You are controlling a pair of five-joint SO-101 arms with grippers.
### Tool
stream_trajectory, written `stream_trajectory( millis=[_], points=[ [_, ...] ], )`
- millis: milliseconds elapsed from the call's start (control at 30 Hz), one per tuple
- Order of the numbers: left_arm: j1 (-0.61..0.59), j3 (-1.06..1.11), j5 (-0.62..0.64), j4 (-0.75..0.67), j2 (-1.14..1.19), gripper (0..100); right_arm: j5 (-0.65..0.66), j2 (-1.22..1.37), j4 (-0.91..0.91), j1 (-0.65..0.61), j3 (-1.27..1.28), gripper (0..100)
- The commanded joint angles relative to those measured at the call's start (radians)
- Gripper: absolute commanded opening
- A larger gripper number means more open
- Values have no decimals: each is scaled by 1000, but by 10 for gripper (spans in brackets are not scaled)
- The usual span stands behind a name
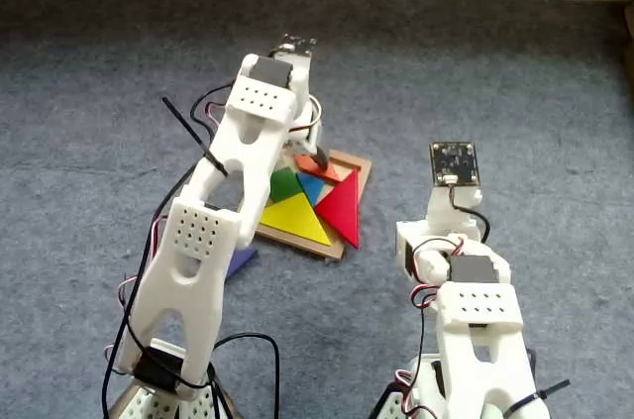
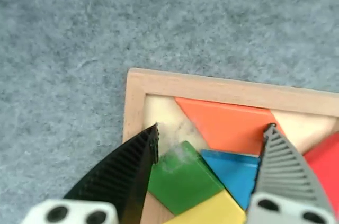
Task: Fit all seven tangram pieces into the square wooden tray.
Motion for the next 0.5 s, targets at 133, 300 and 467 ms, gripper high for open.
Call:
stream_trajectory(
  millis=[133, 300, 467],
  points=[
    [51, -13, -3, -12, -33, 292, -2, -27, -25, 12, -7, 166],
    [94, -12, -2, -12, -74, 289, 9, -27, -25, 12, -8, 166],
    [96, -12, -2, -20, -67, 288, 32, -27, -25, 12, -7, 166]
  ],
)
